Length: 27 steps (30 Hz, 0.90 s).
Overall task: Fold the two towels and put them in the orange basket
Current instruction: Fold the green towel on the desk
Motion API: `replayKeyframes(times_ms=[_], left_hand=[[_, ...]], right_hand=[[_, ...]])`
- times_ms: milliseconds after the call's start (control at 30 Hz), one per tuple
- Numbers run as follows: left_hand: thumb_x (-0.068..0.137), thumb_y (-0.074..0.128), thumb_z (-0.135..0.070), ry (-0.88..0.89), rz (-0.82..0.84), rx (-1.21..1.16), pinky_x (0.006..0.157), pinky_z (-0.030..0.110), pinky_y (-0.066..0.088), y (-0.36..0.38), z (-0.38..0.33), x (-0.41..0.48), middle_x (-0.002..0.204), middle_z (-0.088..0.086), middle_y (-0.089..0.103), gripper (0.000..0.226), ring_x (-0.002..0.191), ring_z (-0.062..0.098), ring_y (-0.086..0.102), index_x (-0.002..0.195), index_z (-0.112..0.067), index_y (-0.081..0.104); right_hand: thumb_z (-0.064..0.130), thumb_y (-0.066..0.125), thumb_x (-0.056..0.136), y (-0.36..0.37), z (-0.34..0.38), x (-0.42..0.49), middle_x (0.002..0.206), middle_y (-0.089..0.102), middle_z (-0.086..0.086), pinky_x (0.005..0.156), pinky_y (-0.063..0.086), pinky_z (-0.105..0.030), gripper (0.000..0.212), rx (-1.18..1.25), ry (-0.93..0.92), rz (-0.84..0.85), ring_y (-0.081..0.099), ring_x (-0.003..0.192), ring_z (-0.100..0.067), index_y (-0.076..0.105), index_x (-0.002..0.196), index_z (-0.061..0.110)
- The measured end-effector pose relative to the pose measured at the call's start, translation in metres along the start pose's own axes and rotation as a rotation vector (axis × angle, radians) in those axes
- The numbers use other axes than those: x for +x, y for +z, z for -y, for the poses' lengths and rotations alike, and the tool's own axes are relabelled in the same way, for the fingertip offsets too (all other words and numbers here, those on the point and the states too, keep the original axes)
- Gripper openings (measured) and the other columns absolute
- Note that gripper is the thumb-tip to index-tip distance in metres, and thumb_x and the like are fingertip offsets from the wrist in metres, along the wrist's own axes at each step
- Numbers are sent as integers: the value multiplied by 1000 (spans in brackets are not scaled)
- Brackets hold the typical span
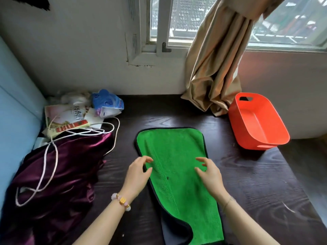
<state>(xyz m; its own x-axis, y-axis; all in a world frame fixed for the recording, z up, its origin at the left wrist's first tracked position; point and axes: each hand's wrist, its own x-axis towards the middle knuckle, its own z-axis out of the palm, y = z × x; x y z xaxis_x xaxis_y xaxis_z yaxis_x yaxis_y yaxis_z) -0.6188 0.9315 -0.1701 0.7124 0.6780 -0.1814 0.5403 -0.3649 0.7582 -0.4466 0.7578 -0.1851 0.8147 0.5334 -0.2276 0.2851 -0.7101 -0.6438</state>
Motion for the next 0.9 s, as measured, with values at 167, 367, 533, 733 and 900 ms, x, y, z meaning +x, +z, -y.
replayKeyframes(times_ms=[167,367,533,733,900], left_hand=[[87,59,-13,-11,30,-19,89,15,37,18,1,-53,113,-9,59,25,102,2,50,111,-22,60],[88,52,-6,49,77,62,105,22,30,45,-9,-104,126,-13,52,39,122,3,40,120,-27,55],[83,52,-4,173,129,182,111,30,26,65,-19,-124,121,-14,53,38,123,5,36,111,-28,60],[86,52,-10,169,35,280,102,25,31,72,-19,-137,106,-11,59,21,108,7,46,99,-21,65],[79,52,1,86,-27,326,96,31,38,57,5,-157,99,-9,62,27,102,12,51,93,-18,65]], right_hand=[[14,62,88,6,-13,-45,125,59,4,92,42,-24,35,105,15,73,54,110,-11,57,122,19],[16,63,87,6,-41,-94,125,57,7,102,37,-26,39,-64,-178,111,48,121,-13,56,125,21],[19,62,86,12,-63,-113,131,52,7,104,26,-17,43,-163,-284,151,41,126,-12,54,129,22],[17,67,83,12,-87,-121,139,48,1,108,26,-24,47,-245,-393,199,42,130,-18,56,129,18],[21,67,83,9,-98,-119,139,49,1,108,34,-33,47,-282,-476,181,44,129,-20,56,129,19]])
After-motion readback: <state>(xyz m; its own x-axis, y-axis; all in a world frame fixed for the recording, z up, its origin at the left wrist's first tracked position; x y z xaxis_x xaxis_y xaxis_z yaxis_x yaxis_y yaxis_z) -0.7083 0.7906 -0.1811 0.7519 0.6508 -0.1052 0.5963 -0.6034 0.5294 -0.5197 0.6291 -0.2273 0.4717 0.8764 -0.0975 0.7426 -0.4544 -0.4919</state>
